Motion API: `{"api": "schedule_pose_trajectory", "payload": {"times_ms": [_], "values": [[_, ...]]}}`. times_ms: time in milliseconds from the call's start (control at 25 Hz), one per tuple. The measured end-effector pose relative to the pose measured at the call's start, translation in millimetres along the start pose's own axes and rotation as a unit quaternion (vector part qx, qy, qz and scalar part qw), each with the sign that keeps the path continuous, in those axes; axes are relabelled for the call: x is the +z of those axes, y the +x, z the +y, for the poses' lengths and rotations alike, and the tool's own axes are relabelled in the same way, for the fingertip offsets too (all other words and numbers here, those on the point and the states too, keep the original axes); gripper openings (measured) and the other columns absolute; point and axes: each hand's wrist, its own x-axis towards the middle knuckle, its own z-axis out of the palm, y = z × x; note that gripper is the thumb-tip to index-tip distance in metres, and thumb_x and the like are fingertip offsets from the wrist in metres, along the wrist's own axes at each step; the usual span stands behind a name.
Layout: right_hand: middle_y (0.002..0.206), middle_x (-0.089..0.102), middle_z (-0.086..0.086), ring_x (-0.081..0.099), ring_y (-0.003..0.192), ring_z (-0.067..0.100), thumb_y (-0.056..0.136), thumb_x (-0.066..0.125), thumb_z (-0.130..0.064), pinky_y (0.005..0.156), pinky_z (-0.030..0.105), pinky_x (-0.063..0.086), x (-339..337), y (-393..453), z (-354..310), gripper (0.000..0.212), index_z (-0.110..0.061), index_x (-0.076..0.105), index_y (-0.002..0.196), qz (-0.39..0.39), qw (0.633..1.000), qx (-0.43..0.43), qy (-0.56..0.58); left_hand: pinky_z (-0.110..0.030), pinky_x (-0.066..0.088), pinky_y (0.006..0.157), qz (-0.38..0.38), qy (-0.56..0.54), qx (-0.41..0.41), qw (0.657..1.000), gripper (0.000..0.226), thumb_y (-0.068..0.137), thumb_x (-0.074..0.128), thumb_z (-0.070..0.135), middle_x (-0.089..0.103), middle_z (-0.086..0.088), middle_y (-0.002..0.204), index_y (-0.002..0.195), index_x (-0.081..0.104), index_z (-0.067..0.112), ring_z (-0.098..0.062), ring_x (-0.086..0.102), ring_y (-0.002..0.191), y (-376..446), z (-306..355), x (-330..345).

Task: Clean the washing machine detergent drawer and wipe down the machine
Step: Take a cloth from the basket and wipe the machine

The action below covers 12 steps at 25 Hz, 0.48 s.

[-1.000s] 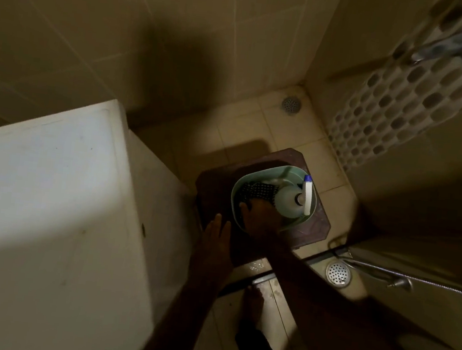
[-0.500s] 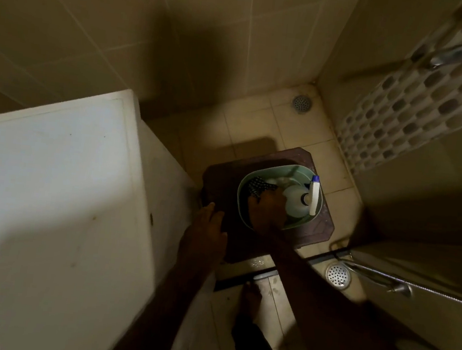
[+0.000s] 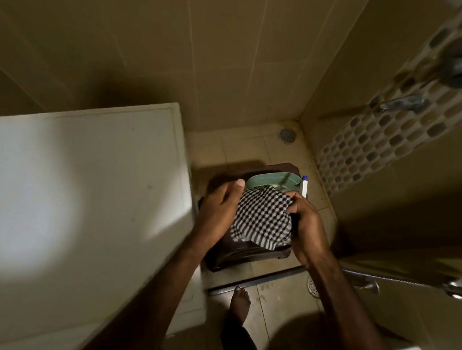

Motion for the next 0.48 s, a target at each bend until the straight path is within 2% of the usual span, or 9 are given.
{"api": "schedule_pose_trajectory", "payload": {"times_ms": [40, 120, 200, 280, 360, 400, 480], "values": [[0.090, 0.063, 0.006, 0.060, 0.084, 0.017, 0.088, 0.036, 0.001, 0.077, 0.035, 0.049, 8.7, -16.9, -5.8, 0.022, -0.001, 0.057, 0.095, -0.015, 1.000, 0.011, 0.015, -0.040, 0.052, 0.104, -0.039, -0.048, -0.033, 0.997, 0.050, 0.091, 0.053, 0.074, 0.073, 0.008, 0.124, 0.120, 0.071, 0.037, -0.014, 0.066, 0.119, -12.8, 3.7, -9.7], [0.085, 0.066, 0.000, 0.062, 0.082, 0.015, 0.090, 0.033, 0.002, 0.077, 0.034, 0.051, 29.9, -51.3, -11.4, 0.026, -0.008, 0.057, 0.091, -0.026, 0.999, 0.027, 0.034, -0.043, 0.055, 0.101, -0.139, -0.103, -0.087, 0.981, 0.052, 0.091, 0.055, 0.073, 0.074, 0.007, 0.124, 0.127, 0.069, 0.038, -0.016, 0.067, 0.120, -45.5, 5.3, -33.9], [0.092, 0.068, 0.003, 0.062, 0.090, 0.019, 0.092, 0.034, -0.001, 0.084, 0.039, 0.050, 47.7, -81.3, -11.2, 0.028, -0.009, 0.061, 0.096, -0.032, 0.998, 0.024, 0.057, -0.046, 0.055, 0.101, -0.196, -0.113, -0.091, 0.970, 0.051, 0.095, 0.058, 0.065, 0.075, 0.003, 0.124, 0.133, 0.067, 0.032, -0.017, 0.068, 0.118, -73.4, 2.0, -57.7], [0.103, 0.072, 0.007, 0.065, 0.100, 0.024, 0.097, 0.037, -0.007, 0.090, 0.041, 0.051, 65.7, -110.8, -9.7, 0.029, -0.008, 0.065, 0.107, -0.027, 0.996, 0.019, 0.082, -0.041, 0.054, 0.097, -0.189, -0.142, -0.067, 0.969, 0.042, 0.101, 0.061, 0.045, 0.076, 0.000, 0.120, 0.135, 0.065, 0.020, -0.018, 0.068, 0.112, -95.6, -0.4, -81.0], [0.115, 0.076, 0.009, 0.070, 0.107, 0.027, 0.104, 0.044, -0.022, 0.089, 0.041, 0.057, 84.9, -137.7, -6.9, 0.031, -0.008, 0.066, 0.121, -0.059, 0.995, 0.025, 0.077, -0.037, 0.055, 0.092, -0.160, -0.155, -0.035, 0.974, 0.035, 0.106, 0.057, 0.029, 0.074, -0.004, 0.122, 0.135, 0.062, 0.011, -0.019, 0.067, 0.110, -113.6, -1.5, -98.6], [0.121, 0.075, 0.010, 0.072, 0.111, 0.027, 0.104, 0.050, -0.029, 0.090, 0.041, 0.059, 96.6, -151.1, -5.2, 0.034, -0.009, 0.065, 0.127, -0.084, 0.994, 0.036, 0.056, -0.040, 0.055, 0.095, -0.147, -0.139, -0.011, 0.979, 0.032, 0.108, 0.053, 0.027, 0.072, -0.006, 0.124, 0.133, 0.062, 0.011, -0.021, 0.066, 0.113, -121.7, -1.9, -104.5], [0.128, 0.073, 0.013, 0.071, 0.118, 0.028, 0.098, 0.064, -0.029, 0.098, 0.044, 0.058, 118.9, -172.7, 4.1, 0.042, -0.011, 0.061, 0.135, -0.114, 0.992, 0.054, 0.005, -0.045, 0.054, 0.100, -0.112, -0.063, 0.065, 0.990, 0.026, 0.110, 0.047, 0.029, 0.071, -0.007, 0.122, 0.125, 0.062, 0.014, -0.023, 0.066, 0.114, -136.1, -2.1, -110.1]]}}
